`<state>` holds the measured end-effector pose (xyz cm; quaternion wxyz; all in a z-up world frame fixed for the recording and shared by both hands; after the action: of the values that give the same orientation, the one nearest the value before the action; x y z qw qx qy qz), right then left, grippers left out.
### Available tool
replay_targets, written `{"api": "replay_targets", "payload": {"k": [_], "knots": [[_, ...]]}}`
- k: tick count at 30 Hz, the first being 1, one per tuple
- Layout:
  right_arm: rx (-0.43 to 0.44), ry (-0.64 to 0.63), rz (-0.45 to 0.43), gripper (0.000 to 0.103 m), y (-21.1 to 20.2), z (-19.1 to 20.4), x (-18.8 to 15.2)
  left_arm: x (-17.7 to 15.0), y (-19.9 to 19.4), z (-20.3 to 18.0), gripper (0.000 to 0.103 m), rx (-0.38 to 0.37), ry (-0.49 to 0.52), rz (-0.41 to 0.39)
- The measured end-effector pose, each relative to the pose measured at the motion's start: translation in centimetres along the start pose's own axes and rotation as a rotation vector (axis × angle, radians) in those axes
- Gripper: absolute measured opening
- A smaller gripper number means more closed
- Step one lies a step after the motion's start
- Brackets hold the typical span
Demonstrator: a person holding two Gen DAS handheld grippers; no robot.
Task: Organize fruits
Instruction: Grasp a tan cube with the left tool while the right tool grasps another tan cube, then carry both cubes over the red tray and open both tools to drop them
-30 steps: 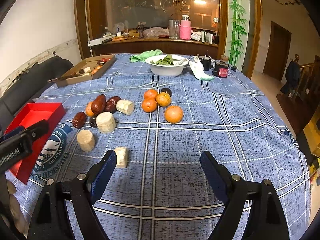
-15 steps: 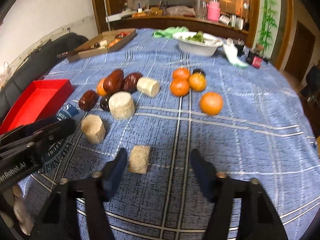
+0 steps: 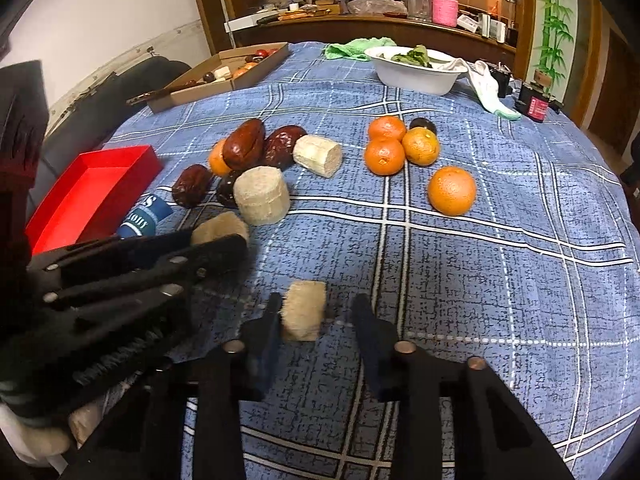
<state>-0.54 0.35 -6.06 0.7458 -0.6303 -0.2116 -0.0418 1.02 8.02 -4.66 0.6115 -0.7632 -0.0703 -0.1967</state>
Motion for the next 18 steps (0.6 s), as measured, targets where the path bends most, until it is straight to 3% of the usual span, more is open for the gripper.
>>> {"api": "replay_targets", "payload": {"k": [3,8,18], "knots": [[0.017,-0.013,0.007,0.019,0.0,0.4,-0.1,-0.4,-0.7,0.2,0.024,-0.025,-0.021,-0.018],[0.001,-0.028,0.004,0.018,-0.4,0.9,-0.7,-1.2,-3.8,3.0,0.024,-0.059,-0.111,-0.082],[0.036,-0.008,-0.084,0.018,-4.2,1.7,-0.5,-3.8,-10.8,10.5,0.024,-0.039,-0.263,-0.211]]}}
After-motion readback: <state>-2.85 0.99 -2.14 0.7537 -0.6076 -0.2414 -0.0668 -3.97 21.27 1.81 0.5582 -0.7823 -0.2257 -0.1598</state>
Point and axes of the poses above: each gripper's, at about its wrist camera, not at the fingertips, and y roughly the way its jaws point, z to its left, x to its top, the point moved 8 cm from there along y, roughly the way its jaws point, and after that the axes turned 15 degrees about z, right-handed, at the moved point
